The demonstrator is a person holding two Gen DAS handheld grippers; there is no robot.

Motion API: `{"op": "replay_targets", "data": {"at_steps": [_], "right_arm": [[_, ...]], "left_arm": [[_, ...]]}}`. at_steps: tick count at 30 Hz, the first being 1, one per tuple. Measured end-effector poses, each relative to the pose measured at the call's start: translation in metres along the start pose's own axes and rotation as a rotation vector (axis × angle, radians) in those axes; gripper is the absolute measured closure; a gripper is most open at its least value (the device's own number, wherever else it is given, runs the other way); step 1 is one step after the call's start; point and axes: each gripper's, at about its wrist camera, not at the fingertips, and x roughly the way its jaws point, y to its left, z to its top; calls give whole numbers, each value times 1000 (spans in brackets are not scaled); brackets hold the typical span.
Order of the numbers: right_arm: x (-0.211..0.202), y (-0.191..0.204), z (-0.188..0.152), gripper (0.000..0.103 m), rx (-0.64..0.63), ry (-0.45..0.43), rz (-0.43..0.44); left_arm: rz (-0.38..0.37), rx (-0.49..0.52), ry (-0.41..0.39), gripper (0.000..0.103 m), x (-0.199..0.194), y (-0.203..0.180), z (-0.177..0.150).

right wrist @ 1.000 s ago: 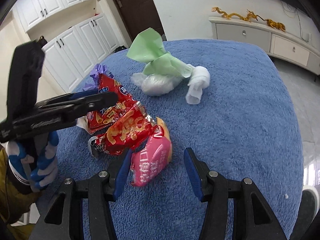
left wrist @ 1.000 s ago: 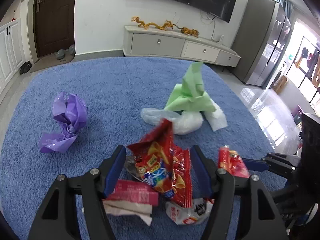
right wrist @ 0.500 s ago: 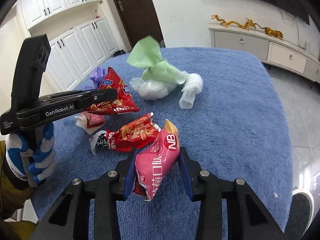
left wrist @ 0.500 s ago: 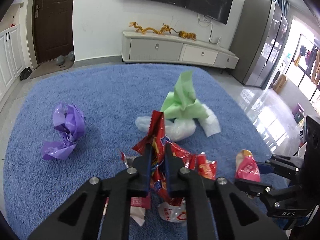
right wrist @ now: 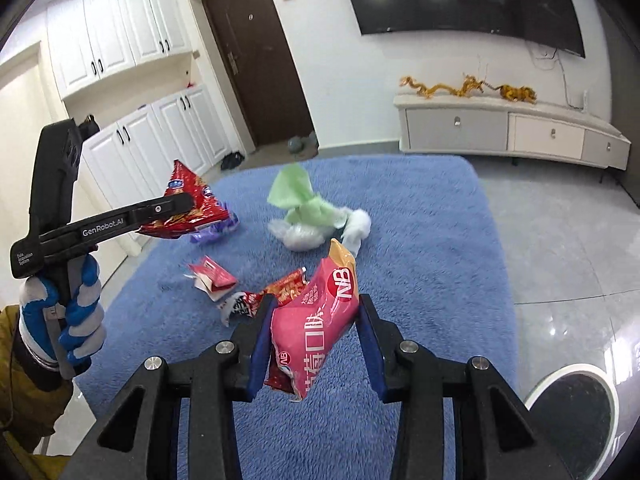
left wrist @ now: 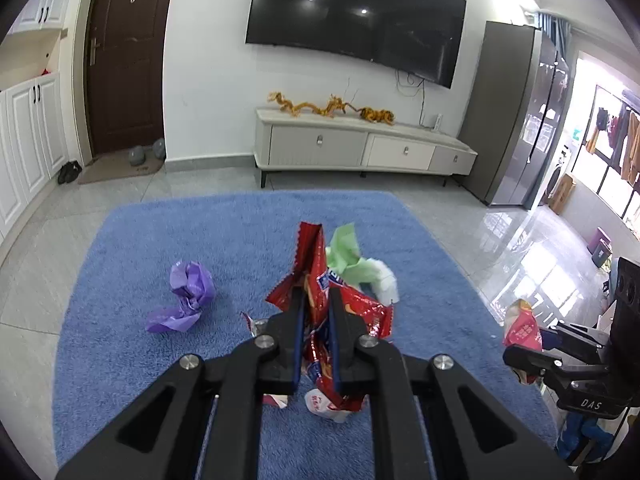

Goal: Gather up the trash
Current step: 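Carry both wrappers to the bin and open both tools to drop them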

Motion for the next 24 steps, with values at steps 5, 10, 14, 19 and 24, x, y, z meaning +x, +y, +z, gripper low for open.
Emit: {"op": "replay_targets", "data": {"at_steps": [5,10,14,19,24], "right_arm": [[-26,-9,-5,65,33,-53,-37],[-58,-35,-13,65,100,-105,-107],[-84,-63,-23,65,153,-144,-197],[-111,-115,-46,65,274,-174,-298],[-125,-171,-75,65,409,-166,-373]], "left_arm": [[-42,45,-30,93,-18,-31,6],[-113,99,-24,93,-17,-77,8],[-186,142,6,93,-5,-123,6],[-276,216,63,93,16,-188,-1],[-366,288,151,93,50,-256,-14]]}}
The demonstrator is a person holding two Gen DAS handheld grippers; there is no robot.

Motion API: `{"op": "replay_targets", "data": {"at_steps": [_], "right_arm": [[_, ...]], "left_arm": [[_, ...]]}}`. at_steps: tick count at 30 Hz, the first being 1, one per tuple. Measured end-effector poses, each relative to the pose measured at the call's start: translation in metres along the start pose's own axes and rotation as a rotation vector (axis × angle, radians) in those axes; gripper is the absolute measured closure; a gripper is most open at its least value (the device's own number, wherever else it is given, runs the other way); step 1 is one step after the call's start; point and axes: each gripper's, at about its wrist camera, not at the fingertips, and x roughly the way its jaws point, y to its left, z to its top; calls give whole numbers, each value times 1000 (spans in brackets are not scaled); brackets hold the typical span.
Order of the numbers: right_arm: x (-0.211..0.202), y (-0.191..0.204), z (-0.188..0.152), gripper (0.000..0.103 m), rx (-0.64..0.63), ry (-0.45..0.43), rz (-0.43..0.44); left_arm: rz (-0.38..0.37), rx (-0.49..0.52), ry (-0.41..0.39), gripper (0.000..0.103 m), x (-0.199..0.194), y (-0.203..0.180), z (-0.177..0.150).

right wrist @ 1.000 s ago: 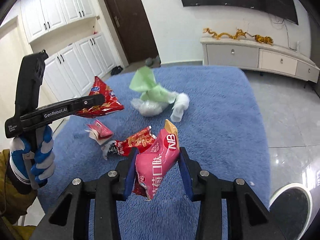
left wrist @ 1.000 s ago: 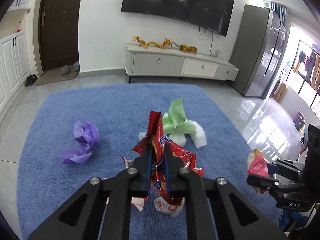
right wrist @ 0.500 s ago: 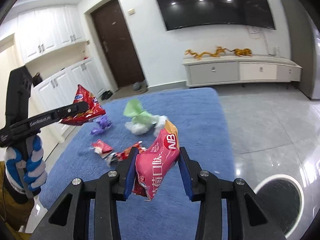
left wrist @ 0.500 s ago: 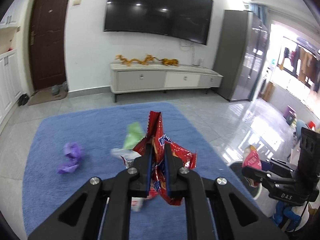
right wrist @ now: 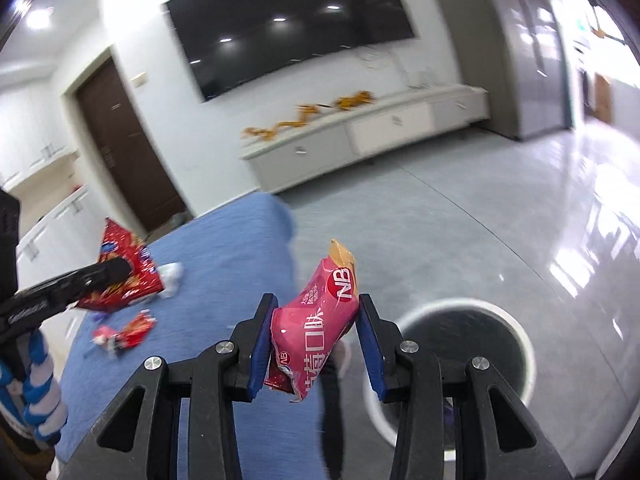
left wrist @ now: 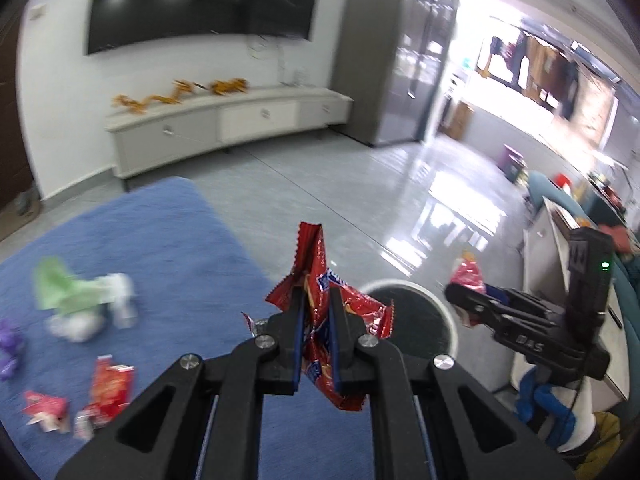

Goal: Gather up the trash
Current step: 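Carry both wrappers to the bin and open both tools to drop them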

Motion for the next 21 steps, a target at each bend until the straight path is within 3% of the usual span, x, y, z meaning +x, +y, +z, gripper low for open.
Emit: {"op": "replay_targets", "data": {"at_steps": [8,13,17,21], "right_arm": [[24,-80,-16,64,137,77,-109],[46,-104,-26,63,169,132,-149],[54,-116,-36,53,189,156,-173],[57,-121,-45,53,203,175,-185]], "left_arm": [[-116,45,106,93,90,-62,18],[-182,32,156,92,132,-80,22],[-238,21,210,92,160,-88,22],[-280,4,239,92,172,-90,18]]}}
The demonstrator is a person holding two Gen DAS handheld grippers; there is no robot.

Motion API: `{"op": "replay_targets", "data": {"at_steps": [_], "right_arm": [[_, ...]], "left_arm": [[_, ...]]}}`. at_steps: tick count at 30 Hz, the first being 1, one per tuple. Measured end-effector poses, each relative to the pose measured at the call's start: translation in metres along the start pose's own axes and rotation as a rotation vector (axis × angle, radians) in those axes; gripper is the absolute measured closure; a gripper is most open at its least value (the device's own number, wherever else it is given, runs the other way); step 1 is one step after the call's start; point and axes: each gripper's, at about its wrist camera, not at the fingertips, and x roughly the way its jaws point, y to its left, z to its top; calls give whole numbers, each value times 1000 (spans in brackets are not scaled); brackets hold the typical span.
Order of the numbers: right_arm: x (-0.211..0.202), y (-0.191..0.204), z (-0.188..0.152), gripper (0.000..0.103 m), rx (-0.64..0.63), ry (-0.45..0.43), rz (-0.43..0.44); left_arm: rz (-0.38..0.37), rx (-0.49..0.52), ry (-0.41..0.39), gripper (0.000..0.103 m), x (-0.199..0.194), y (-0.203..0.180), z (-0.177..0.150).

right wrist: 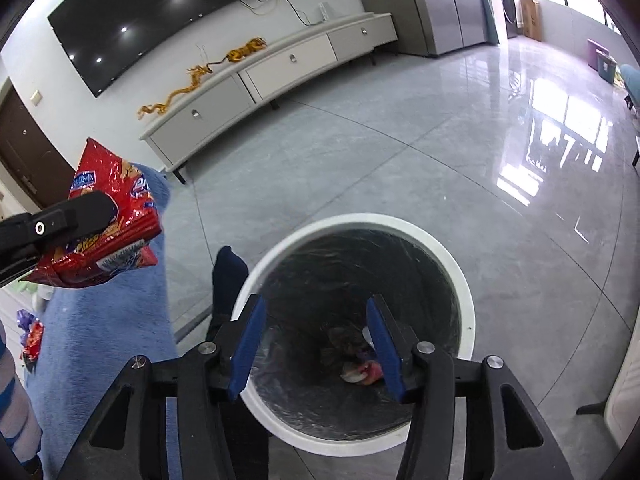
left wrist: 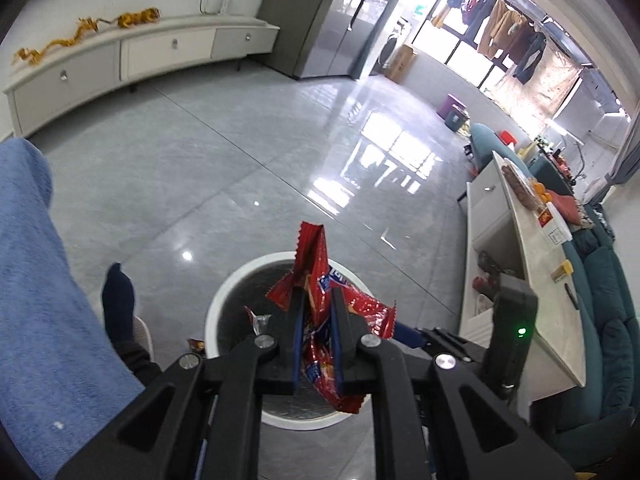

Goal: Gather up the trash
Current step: 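Carry both wrappers to the bin and open both tools to drop them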

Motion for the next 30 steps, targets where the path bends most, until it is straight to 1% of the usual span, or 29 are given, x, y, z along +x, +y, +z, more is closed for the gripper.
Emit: {"op": "replay_targets", "data": {"at_steps": [10,18,20,21,22,23,25,30], "right_arm": [[7,-1,-2,53,9,16,4],[-3,-6,-5,53,18,6,-27],[-7,-7,-7,53,26,0,-33],[-10,-8,-7,53,27,-2,-37],[-12,-9,-9,53,28,-4,-42],[-15,-10,-9,53,30,-6,-46],[-19,-13,-10,53,34,-10,-55],[-34,-21,-13,53,51,-28,-80]], "left_arm": [[-12,-24,34,92,16,7,-3],[-24,-44,67,91,29,9,-2],[-26,-44,73,89,34,7,-4],[-28,-45,77,87,35,6,-5],[-30,-47,81,81,37,6,-6],[-29,-50,84,69,38,5,-7],[-25,-55,74,54,40,5,-9],[-13,-61,60,54,38,4,-12]]}}
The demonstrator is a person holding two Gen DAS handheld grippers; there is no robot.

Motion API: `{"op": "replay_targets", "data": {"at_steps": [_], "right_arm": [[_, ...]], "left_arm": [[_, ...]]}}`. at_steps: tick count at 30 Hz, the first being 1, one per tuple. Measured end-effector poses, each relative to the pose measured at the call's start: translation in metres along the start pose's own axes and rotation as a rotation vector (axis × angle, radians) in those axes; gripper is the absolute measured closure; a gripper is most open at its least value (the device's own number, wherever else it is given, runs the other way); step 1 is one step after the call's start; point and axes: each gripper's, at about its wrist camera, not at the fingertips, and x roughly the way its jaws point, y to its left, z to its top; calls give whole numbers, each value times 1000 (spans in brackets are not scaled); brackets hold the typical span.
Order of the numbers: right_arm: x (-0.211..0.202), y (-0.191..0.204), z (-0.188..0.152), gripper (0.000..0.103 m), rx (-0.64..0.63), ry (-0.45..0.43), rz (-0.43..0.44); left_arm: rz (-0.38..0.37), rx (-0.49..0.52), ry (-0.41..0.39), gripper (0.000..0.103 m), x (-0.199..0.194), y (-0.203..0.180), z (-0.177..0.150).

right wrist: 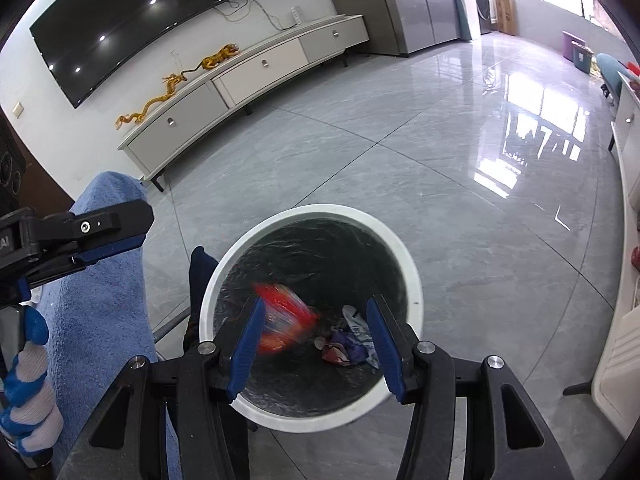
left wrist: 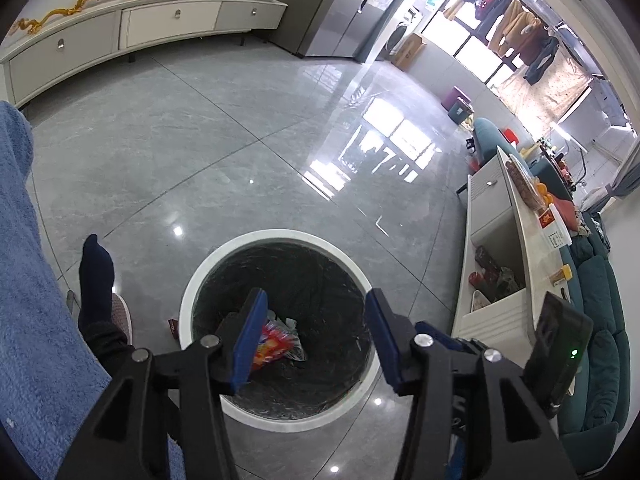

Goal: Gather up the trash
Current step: 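Carry both wrappers to the bin and open both tools to drop them, then move both open tools back over the rug toward the remaining trash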

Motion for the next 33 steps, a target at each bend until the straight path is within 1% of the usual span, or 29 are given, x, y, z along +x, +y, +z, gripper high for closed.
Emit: {"op": "replay_targets", "data": {"at_steps": [4,5,7,8,13,17,19,22,25,27,31,33], "right_arm": [[-12,-3,2,53,8,-20,-5],[-15,-2,2,53,8,-27,-4],[-23,1,5,53,3,-43,2],[-29,4,7,53,-4,-54,8],[-57,27,12,53,-59,-103,37],[-79,58,16,53,-112,-146,71],[-89,74,18,53,-140,-167,88],[-105,100,19,53,-191,-195,118],[-115,128,19,53,-241,-208,155],[-119,144,18,53,-271,-210,173],[-122,180,13,53,-336,-205,210],[-121,197,9,52,-367,-197,231]], "left_arm": [[26,9,-30,54,-14,-4,-1],[44,11,-47,54,-21,-5,-1],[52,9,-74,54,-33,-7,-1],[61,7,-102,54,-44,-7,-2],[96,15,-216,54,-94,-6,-9],[144,33,-271,54,-135,1,-19],[164,36,-307,54,-159,8,-27],[226,37,-373,54,-197,22,-42],[287,20,-433,54,-237,43,-64],[320,13,-457,54,-255,54,-76],[399,-30,-500,53,-294,89,-106],[449,-59,-523,48,-314,108,-125]]}}
